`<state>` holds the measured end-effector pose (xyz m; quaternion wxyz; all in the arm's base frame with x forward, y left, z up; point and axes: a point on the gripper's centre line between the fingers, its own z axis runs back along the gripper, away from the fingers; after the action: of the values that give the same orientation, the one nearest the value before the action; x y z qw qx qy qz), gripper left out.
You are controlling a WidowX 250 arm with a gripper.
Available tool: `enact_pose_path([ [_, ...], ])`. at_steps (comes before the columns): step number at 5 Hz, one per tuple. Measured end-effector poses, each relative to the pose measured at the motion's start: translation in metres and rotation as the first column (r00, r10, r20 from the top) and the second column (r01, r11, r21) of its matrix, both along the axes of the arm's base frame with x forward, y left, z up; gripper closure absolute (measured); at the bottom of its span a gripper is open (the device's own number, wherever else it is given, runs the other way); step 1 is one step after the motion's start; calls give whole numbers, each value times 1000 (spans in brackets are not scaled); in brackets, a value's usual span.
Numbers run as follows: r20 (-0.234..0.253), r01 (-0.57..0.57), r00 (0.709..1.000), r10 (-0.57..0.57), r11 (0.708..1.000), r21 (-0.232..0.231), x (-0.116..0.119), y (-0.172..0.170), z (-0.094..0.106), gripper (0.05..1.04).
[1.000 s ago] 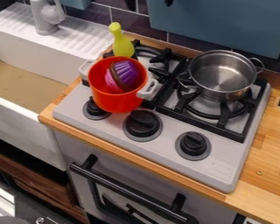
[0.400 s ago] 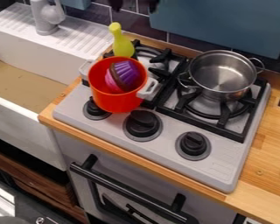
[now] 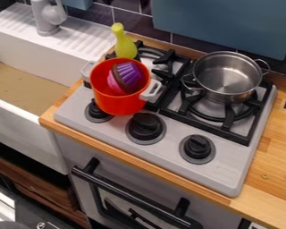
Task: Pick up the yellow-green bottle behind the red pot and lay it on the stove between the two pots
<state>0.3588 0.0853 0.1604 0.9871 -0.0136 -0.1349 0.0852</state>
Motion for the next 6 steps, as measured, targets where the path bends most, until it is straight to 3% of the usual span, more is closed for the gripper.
enact_pose_path([
  [1, -13, 44, 999, -44, 999, -4, -5, 4, -8, 83],
  [2, -32, 51, 998, -52, 997, -58, -13, 3, -18, 83],
  [3, -10, 62, 998, -62, 997, -47, -22, 0, -17, 83],
  [4, -19, 67, 997, -68, 996, -62, -33, -4, -29, 83],
  [6, 24, 22, 999, -21, 999, -40, -32, -4, -30, 133],
])
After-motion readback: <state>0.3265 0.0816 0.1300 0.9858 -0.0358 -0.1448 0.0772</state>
